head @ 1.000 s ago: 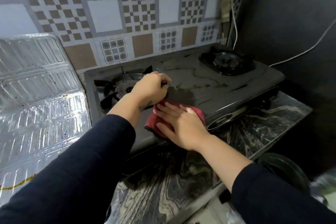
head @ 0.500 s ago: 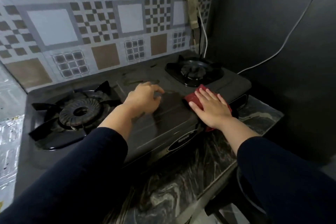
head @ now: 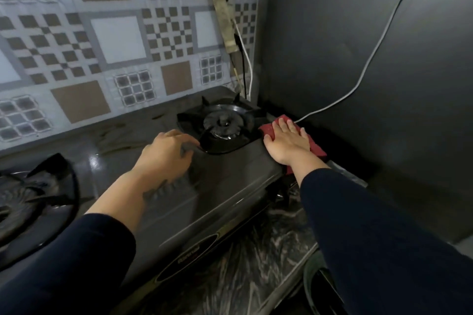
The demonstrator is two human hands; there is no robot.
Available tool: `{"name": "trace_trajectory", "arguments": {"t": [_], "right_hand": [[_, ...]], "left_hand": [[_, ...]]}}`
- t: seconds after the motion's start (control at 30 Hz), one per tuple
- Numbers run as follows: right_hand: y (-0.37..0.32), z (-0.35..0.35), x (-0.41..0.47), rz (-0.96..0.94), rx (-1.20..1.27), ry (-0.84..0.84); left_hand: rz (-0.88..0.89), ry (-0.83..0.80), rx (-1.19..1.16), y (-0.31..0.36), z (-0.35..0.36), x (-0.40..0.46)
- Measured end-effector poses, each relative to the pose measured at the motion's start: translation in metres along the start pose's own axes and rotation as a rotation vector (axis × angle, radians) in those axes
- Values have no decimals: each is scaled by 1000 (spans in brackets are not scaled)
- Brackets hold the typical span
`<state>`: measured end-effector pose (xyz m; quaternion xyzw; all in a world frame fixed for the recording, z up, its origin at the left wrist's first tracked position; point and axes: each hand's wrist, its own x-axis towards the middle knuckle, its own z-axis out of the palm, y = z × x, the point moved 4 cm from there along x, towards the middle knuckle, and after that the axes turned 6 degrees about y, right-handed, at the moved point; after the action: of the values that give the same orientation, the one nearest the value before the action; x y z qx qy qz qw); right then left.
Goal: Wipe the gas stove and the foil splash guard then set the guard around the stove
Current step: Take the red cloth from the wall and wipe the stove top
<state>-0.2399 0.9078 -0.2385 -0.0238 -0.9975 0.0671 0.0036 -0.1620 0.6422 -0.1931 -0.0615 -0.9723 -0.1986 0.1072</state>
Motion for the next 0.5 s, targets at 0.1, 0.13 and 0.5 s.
{"name": "trace_trajectory", "arguments": {"t": [0.1,0.13,0.5], "right_hand": [[1,0,3,-29,-4,-8],[2,1,0,-41,-4,-9],[-79,13,-117,-256,152,127]], "left_hand": [[-40,-3,23,0,3,1],[-48,-5,22,1,5,1],[-66,-51,29,10,-2,-13]]}}
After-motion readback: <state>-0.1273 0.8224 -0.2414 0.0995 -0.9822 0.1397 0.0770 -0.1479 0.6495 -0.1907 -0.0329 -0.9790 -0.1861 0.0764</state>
